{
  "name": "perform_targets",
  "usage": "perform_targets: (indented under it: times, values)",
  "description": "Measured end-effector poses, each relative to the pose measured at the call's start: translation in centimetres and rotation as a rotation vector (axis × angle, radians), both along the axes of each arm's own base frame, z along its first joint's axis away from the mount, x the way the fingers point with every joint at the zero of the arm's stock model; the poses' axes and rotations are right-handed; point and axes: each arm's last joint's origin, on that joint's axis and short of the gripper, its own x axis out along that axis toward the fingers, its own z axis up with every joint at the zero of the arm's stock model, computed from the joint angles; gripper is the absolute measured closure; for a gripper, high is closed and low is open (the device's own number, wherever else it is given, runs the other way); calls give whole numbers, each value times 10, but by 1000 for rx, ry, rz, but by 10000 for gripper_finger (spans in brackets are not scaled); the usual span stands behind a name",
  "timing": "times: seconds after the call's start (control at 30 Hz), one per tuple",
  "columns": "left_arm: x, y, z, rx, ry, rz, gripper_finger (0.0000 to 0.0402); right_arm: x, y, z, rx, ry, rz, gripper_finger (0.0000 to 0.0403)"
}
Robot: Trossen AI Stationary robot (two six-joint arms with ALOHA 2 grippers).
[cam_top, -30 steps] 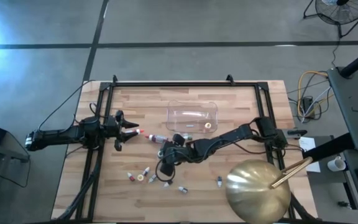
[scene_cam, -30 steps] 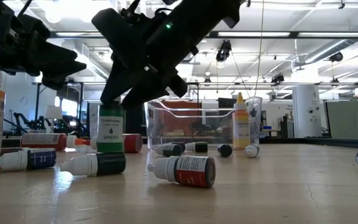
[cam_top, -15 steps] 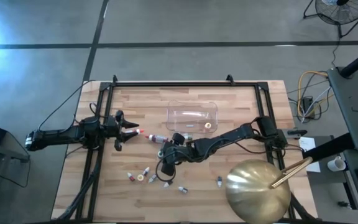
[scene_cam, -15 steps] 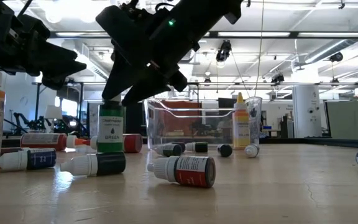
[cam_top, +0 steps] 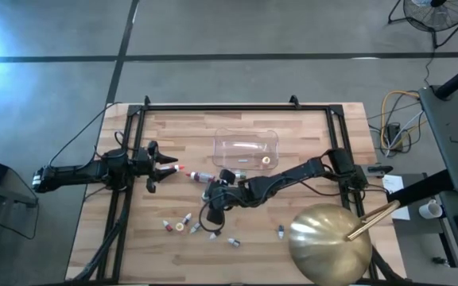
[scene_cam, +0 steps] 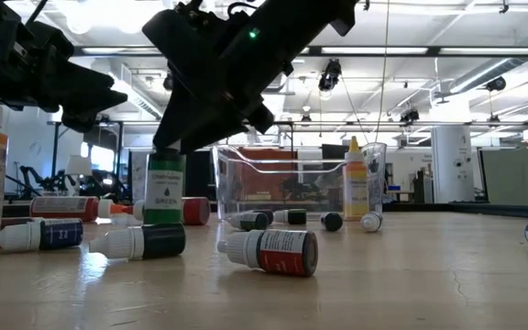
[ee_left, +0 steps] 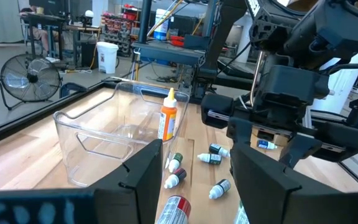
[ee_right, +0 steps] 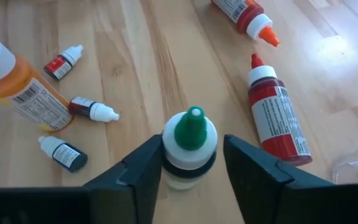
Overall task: Pick & Place food coloring
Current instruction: Put the large green food coloring bottle in the transparent bin
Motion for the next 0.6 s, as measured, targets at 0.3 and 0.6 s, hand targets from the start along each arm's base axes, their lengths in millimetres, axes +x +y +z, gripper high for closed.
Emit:
perform_targets:
  times: [0.3, 0.6]
  values:
    - [0, 0, 0, 0, 0, 0, 239, 0, -3, 5, 3, -10, -9, 307]
    - [0, 0, 0, 0, 0, 0, 239, -23, -27, 97, -86, -134, -192, 306]
